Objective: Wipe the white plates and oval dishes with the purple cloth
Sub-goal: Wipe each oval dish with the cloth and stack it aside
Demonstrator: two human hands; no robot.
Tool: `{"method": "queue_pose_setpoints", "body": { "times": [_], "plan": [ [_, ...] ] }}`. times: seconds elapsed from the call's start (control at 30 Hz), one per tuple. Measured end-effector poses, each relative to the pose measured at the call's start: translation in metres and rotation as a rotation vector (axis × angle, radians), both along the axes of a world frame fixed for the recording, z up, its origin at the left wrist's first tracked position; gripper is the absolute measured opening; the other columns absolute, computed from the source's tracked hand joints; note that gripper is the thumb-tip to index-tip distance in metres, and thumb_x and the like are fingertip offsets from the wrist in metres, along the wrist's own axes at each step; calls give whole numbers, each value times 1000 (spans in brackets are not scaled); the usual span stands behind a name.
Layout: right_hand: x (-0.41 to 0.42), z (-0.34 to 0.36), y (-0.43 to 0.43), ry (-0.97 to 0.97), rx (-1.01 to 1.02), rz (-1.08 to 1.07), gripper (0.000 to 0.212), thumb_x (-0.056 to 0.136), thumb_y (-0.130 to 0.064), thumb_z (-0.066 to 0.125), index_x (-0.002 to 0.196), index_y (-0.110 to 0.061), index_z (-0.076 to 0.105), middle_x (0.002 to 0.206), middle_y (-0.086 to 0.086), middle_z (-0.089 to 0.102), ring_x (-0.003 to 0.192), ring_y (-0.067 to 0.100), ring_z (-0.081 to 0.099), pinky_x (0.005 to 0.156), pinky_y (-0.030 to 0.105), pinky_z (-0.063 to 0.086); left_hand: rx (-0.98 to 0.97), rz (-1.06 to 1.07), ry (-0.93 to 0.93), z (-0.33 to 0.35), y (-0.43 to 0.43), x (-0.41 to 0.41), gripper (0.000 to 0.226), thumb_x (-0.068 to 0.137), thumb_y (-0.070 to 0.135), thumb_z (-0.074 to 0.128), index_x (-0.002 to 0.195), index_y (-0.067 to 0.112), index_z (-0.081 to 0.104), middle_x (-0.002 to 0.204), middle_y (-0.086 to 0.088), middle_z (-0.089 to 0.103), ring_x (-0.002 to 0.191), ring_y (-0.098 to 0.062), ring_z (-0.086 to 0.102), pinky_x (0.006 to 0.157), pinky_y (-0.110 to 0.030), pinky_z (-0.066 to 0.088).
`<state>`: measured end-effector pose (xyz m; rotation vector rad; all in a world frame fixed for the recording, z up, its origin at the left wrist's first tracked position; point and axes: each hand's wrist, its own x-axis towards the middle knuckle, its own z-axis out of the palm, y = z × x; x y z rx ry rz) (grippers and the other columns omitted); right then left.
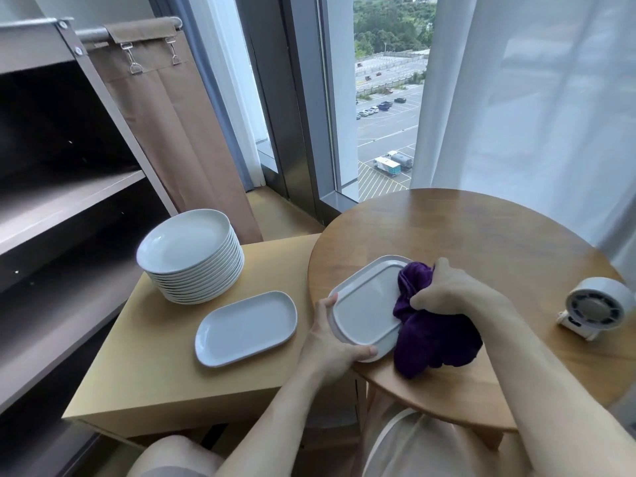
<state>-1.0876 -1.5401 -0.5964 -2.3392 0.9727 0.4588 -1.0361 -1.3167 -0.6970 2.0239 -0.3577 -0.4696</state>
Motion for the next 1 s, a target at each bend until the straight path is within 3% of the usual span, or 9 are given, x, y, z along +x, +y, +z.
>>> {"method": "queue_pose_setpoints", "body": {
  "times": [0.23,0.33,0.43,0.5,0.57,0.67,0.77,0.87,1.0],
  "plan": [
    [0,4,48,159,-137,281,84,79,-37,72,147,-15,27,131,13,49,113,32,56,87,39,54,-27,-29,30,1,1,3,108,42,51,94,127,57,26,125,35,43,109,9,51,80,-12,46],
    [2,-3,87,165,-204,484,71,80,-33,72,138,-15,34,124,10,49,113,32,55,96,48,55,-51,-48,61,-1,3,4,102,56,33,91,132,55,27,123,16,56,104,-5,63,85,-30,59],
    [5,-6,103,94,-285,627,53,84,-28,67,130,-20,41,123,9,43,103,28,55,90,47,52,-66,-71,91,3,5,4,96,64,28,83,136,54,25,117,4,64,94,-15,71,75,-28,59],
    [6,-3,94,33,-239,629,36,84,-23,65,113,-22,44,112,4,41,83,19,50,76,38,48,-104,-76,144,4,7,4,106,55,23,82,141,49,26,114,-2,68,93,-20,72,78,-33,61],
    [7,-2,81,-7,-181,597,27,82,-22,64,103,-23,47,104,0,41,78,17,48,66,32,43,-145,-99,215,7,10,5,108,57,12,81,145,45,27,111,-10,70,91,-24,72,83,-39,61],
    [9,-4,71,-94,-184,535,27,82,-24,63,107,-25,53,103,-2,41,82,17,50,65,32,44,-268,-79,371,14,16,9,82,80,4,64,145,44,33,102,-14,69,82,-23,72,71,-32,60],
    [12,-10,76,-206,-223,468,28,83,-30,60,110,-26,53,104,-1,40,93,23,49,71,36,43,-313,-29,447,16,18,12,60,89,23,61,140,47,40,102,-10,77,87,-31,76,74,-36,60],
    [13,-18,85,-320,-259,507,34,86,-35,59,119,-29,56,106,-1,40,101,25,45,79,38,42,-345,-4,450,13,16,13,34,99,43,56,132,47,52,106,-7,77,87,-30,75,90,-49,60],
    [15,-23,94,-372,-220,646,41,85,-32,60,125,-35,59,105,-4,39,101,23,41,85,40,43,-386,6,445,10,20,14,32,100,50,57,131,44,59,118,3,74,97,-20,74,79,-40,61]
  ]
}}
